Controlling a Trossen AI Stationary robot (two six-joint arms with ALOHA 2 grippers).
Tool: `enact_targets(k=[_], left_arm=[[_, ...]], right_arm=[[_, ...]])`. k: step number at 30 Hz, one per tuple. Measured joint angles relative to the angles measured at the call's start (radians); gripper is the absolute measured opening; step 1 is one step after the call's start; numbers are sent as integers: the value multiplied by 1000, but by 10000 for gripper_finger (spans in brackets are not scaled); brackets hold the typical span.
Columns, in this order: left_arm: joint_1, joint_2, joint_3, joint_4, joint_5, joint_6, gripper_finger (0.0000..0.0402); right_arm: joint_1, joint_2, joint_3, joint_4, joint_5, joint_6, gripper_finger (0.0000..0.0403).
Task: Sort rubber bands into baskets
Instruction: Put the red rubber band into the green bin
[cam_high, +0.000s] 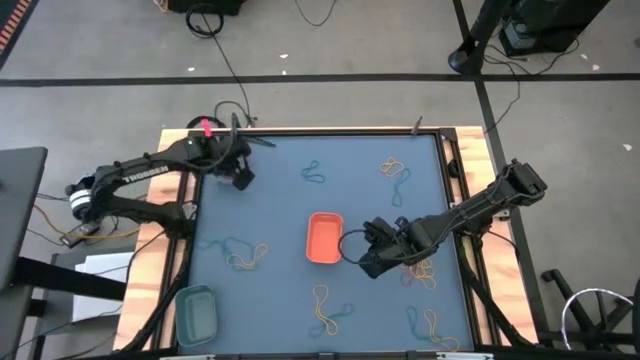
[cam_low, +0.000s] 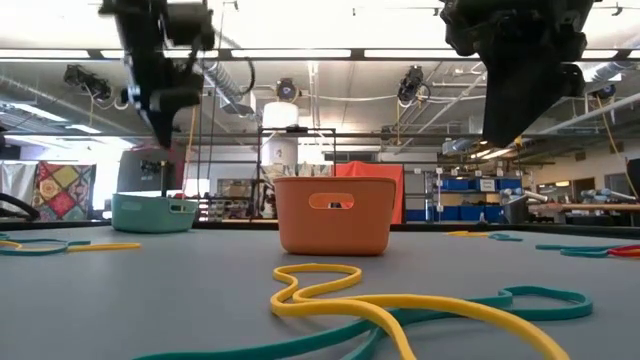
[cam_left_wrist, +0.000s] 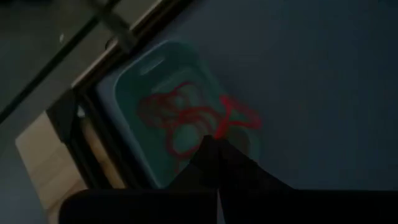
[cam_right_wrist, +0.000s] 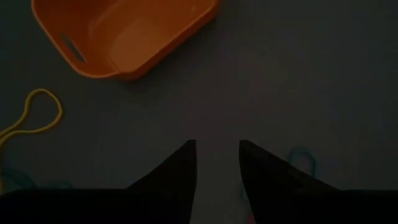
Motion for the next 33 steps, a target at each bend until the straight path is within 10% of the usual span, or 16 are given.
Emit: enact_targets(k=[14,33], left_arm=[[339,49,-139,162,95,20,5],[368,84,-64,296,227,-8,141]], right_arm=[[0,0,0,-24,-20,84,133],[117,0,-60,-122,-132,102,133]])
